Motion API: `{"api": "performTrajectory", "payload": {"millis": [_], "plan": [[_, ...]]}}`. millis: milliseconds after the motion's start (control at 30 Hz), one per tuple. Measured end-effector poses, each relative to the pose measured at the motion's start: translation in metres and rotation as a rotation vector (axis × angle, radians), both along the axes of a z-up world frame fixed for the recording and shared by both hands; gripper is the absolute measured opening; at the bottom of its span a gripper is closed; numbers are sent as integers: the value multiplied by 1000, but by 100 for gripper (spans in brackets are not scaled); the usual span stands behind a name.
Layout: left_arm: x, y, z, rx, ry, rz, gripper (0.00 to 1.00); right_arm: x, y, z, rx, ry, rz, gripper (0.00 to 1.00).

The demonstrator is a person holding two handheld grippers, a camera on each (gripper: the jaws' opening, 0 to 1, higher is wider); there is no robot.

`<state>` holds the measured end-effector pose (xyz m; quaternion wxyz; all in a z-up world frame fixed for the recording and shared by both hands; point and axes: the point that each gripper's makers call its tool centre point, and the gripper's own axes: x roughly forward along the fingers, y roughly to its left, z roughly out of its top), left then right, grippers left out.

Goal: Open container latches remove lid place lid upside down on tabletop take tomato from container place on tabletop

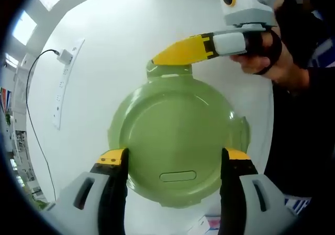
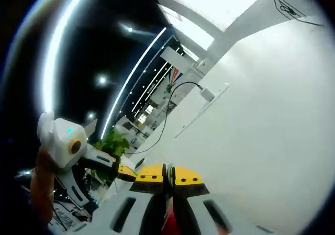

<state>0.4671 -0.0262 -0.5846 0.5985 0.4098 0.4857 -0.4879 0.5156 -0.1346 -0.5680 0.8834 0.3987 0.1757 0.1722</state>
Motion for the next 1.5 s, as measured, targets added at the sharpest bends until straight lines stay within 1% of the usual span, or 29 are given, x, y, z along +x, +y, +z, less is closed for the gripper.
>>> {"api": "performTrajectory", "payload": {"millis": [33, 133, 200, 300, 333, 467, 567, 600, 667, 733, 767, 833, 867, 900, 933, 967, 1000, 1033, 1067, 1100, 1133, 1200, 1233, 1300, 1400, 1500], "plan": [[0, 0, 0, -1, 0, -1, 63, 1, 0, -1, 17, 15, -1, 0], [0, 1, 1, -7, -1, -3, 63, 4, -2, -5, 24, 30, 0, 1], [1, 1, 1, -9, -2, -4, 63, 6, -2, -5, 33, 34, 0, 1], [1, 2, 2, -22, -7, -3, 63, 1, -1, -3, 16, 25, 1, 1], [1, 2, 2, -34, -9, -5, 63, 1, 0, -4, -2, 19, 3, 2], [1, 3, 4, -85, -18, -4, 63, 3, -1, -5, -35, 7, 0, 2], [1, 2, 4, -119, -26, -7, 63, 6, -6, -5, -92, -25, -27, 4], [1, 2, 4, -126, -28, -8, 63, 7, -5, -4, -107, -41, -23, 4], [1, 2, 5, -148, -33, -7, 63, 6, -4, -4, -124, -47, -20, 5], [1, 2, 5, -165, -38, -9, 63, 6, -3, -2, -161, -70, -5, 5], [1, 2, 5, -174, -39, -5, 63, 6, -3, -2, -178, -74, -5, 6], [1, 2, 6, -190, -47, -2, 62, 6, -4, 0, -211, -105, 8, 11], [1, 0, 7, -204, -55, -4, 61, 6, -5, 0, -227, -112, 4, 14], [0, -1, 9, -222, -55, -7, 60, 6, -6, 1, -240, -117, 1, 14], [-1, -3, 10, -239, -60, -14, 58, 5, -7, 1, -240, -117, 3, 14], [0, -7, 14, -273, -81, -26, 58, 5, -8, 1, -240, -117, 5, 13], [0, -9, 16, -293, -95, -23, 58, 5, -9, 1, -234, -114, 3, 12], [-3, -7, 17, -299, -91, -24, 57, 5, -10, 1, -229, -114, 1, 12], [0, -5, 17, -302, -97, -28, 57, 5, -12, 2, -225, -115, -3, 12], [5, -5, 19, -330, -112, -30, 57, 5, -14, 2, -221, -111, -4, 12], [5, -5, 20, -351, -114, -36, 58, 5, -15, 3, -215, -110, -5, 12], [4, -8, 24, -407, -129, -19, 60, 5, -17, 4, -207, -113, -5, 12], [1, -9, 25, -431, -121, 0, 60, 5, -18, 4, -207, -111, -4, 12], [-2, -8, 28, -465, -116, 10, 61, 4, -18, 4, -199, -109, -1, 12], [-8, -3, 32, -509, -148, 25, 61, 2, -17, 4, -194, -112, 13, 12], [-10, -1, 40, -593, -169, 62, 61, -6, -14, 3, -208, -113, 28, 12]]}}
